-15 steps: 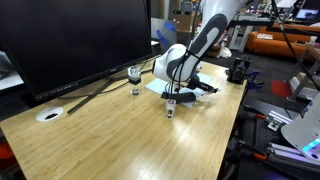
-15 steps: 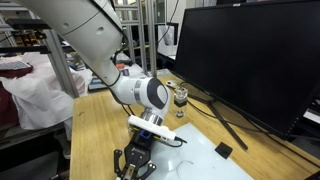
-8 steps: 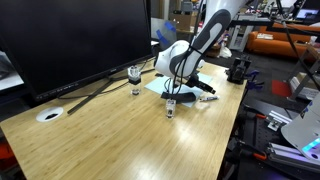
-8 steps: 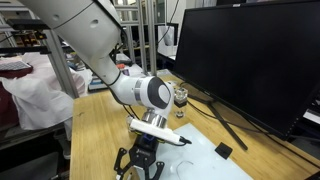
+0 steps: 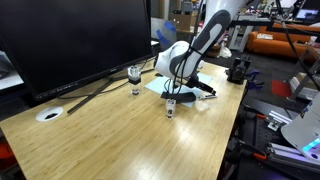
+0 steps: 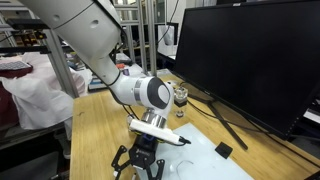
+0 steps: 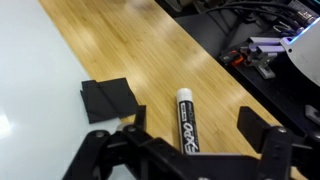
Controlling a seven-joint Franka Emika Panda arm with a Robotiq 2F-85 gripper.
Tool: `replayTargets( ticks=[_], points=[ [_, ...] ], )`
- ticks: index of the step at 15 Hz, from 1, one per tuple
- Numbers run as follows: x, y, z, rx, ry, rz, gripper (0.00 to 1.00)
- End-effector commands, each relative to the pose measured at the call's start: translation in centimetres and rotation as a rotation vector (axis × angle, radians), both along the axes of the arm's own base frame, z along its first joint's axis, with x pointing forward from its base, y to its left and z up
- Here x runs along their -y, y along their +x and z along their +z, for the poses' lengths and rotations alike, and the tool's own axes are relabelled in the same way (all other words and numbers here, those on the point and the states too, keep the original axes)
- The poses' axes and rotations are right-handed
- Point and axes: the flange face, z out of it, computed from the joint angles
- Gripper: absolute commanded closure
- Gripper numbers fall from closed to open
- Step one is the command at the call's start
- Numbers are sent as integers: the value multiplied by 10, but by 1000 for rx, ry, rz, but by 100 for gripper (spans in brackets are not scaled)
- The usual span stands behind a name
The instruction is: Pick up the marker on the table and write on the blank piece of paper
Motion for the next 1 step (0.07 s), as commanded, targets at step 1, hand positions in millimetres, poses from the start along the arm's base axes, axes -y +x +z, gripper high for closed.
replayTargets(
  ticks=[1],
  points=[
    [0,1,0,-1,0,0,7]
  ],
)
